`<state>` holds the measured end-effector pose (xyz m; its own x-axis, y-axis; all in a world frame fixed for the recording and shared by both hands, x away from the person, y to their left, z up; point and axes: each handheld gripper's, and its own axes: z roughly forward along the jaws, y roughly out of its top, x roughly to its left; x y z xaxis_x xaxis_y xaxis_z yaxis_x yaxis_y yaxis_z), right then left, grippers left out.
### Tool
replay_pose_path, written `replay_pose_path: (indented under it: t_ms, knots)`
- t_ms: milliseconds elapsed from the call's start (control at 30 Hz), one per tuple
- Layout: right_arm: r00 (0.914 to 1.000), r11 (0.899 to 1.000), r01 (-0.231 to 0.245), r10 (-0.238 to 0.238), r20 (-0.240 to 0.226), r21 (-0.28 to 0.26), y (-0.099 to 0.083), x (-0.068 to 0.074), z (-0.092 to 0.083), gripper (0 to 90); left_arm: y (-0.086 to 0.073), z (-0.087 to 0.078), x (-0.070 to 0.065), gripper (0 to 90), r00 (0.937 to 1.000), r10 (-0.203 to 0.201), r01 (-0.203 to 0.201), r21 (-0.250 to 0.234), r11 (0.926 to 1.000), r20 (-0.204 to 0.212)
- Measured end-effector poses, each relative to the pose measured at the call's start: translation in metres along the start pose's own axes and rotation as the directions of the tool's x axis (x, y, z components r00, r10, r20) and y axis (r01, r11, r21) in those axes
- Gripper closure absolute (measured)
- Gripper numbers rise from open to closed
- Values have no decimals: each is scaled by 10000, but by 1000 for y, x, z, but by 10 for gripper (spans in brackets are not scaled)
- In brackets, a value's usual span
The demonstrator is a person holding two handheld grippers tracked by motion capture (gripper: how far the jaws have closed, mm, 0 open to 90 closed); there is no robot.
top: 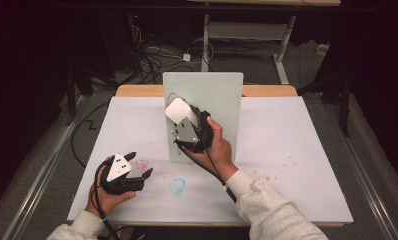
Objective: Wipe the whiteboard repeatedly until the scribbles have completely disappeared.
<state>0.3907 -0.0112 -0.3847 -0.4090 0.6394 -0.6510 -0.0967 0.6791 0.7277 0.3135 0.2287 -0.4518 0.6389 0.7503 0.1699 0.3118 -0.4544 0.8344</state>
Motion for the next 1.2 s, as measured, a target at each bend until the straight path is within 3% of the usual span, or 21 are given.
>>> replay_pose_path:
  t_ms: [100, 233, 433, 500, 733, 933, 1200]
  knots:
    - [9998, 9999, 103, -101, -195, 136, -4, 6, -2, 309, 1, 1, -1, 227, 10000, -36, 36, -48, 10000, 15]
    - [9991, 9991, 403, -401, -116, 152, -9, 10, -3, 310, 1, 1, -2, 228, 10000, 30, -30, 16, 10000, 45]
    - [9998, 9998, 209, -209, -22, -14, -6, 4, -2, 310, 1, 1, -2, 227, 10000, 20, -20, 29, 10000, 36]
    - [9995, 9999, 19, -15, 308, -132, -2, -2, 0, 310, 1, 1, -2, 228, 10000, -13, 13, 25, 10000, 37]
    - [9964, 9980, -564, 580, 616, -276, 8, -18, 1, 309, 1, 1, -1, 228, 10000, -58, 58, -31, 10000, 28]
    - [9969, 9995, -242, 254, 740, -178, 0, -4, 0, 310, 0, 0, -1, 228, 9999, -106, 106, -68, 9999, 29]
    - [9986, 9984, 499, -503, 139, 276, -22, 27, -5, 310, 1, 0, -2, 228, 10000, -63, 63, -27, 10000, 27]
